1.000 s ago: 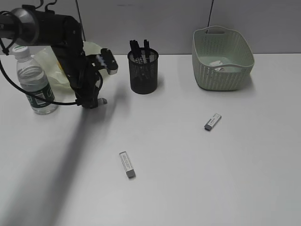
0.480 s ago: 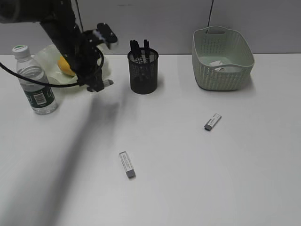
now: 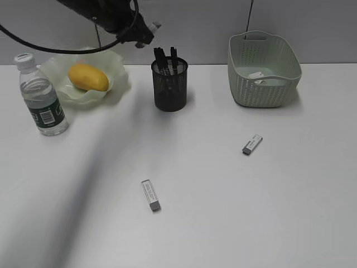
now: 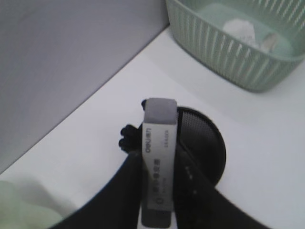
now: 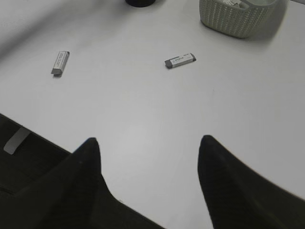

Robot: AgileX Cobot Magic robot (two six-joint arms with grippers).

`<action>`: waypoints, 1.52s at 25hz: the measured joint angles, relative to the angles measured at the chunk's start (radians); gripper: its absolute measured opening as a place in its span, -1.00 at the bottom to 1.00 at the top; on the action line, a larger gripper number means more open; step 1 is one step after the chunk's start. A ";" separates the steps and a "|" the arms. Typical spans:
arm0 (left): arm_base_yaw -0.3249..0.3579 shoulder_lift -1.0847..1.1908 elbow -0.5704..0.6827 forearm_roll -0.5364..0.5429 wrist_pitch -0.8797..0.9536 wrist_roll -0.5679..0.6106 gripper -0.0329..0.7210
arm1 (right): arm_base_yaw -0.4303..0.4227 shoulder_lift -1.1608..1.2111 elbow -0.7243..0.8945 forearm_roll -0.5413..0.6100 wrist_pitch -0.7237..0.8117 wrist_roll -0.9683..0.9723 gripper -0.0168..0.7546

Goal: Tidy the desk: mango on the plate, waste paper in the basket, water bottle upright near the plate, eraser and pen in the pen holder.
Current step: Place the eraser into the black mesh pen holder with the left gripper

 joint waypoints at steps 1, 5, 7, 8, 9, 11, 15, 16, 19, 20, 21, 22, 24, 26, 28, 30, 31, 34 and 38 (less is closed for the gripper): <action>0.000 0.009 0.000 -0.054 -0.036 0.000 -0.50 | 0.000 0.000 0.000 0.000 0.000 0.000 0.37; -0.011 0.053 0.000 -0.154 -0.113 0.000 -0.50 | 0.000 0.000 0.000 0.000 0.000 0.002 0.37; -0.024 0.075 0.000 -0.169 -0.143 0.000 -0.50 | 0.000 0.000 0.000 -0.001 0.000 0.003 0.37; -0.034 0.086 0.000 -0.174 -0.162 0.000 -0.50 | 0.000 0.000 0.000 -0.001 0.000 0.003 0.37; -0.041 0.095 0.000 -0.175 -0.177 0.000 -0.50 | 0.000 0.000 0.000 -0.001 0.000 0.004 0.37; -0.054 0.110 0.000 -0.179 -0.201 0.000 -0.50 | 0.000 0.000 0.000 -0.002 0.000 0.004 0.37; -0.061 0.126 0.000 -0.189 -0.223 0.000 -0.50 | 0.000 0.000 0.000 -0.004 0.000 0.008 0.37; -0.061 0.129 0.000 -0.190 -0.224 0.000 -0.50 | 0.000 0.000 0.000 -0.004 0.000 0.008 0.37; -0.061 0.134 0.000 -0.190 -0.225 0.000 -0.50 | 0.000 0.000 0.000 -0.005 0.000 0.008 0.37; -0.061 0.134 0.000 -0.190 -0.225 0.000 -0.50 | 0.000 0.000 0.000 -0.005 0.000 0.008 0.37; -0.061 0.134 0.000 -0.190 -0.225 0.000 -0.49 | 0.000 0.000 0.000 -0.006 0.000 0.009 0.37; -0.061 0.134 0.000 -0.190 -0.225 0.000 -0.46 | 0.000 0.000 0.000 -0.007 0.000 0.010 0.37; -0.061 0.134 0.000 -0.191 -0.223 0.000 -0.34 | 0.000 0.000 0.000 -0.007 0.000 0.011 0.37; -0.061 0.134 0.000 -0.191 -0.219 0.000 -0.20 | 0.000 0.000 0.000 -0.008 0.000 0.011 0.37; -0.061 0.134 0.000 -0.191 -0.213 0.000 -0.13 | 0.000 0.000 0.000 -0.008 0.000 0.011 0.37; -0.061 0.130 0.000 -0.191 -0.204 0.000 -0.11 | 0.000 0.000 0.000 -0.008 0.000 0.012 0.37; -0.061 0.125 0.000 -0.191 -0.200 0.000 -0.10 | 0.000 0.000 0.000 -0.009 0.000 0.012 0.37; -0.061 0.097 0.000 -0.189 -0.173 0.000 -0.10 | 0.000 0.000 0.000 -0.009 0.000 0.012 0.37; -0.061 0.022 0.000 -0.181 -0.085 0.000 -0.10 | 0.000 0.000 0.000 -0.011 0.000 0.015 0.37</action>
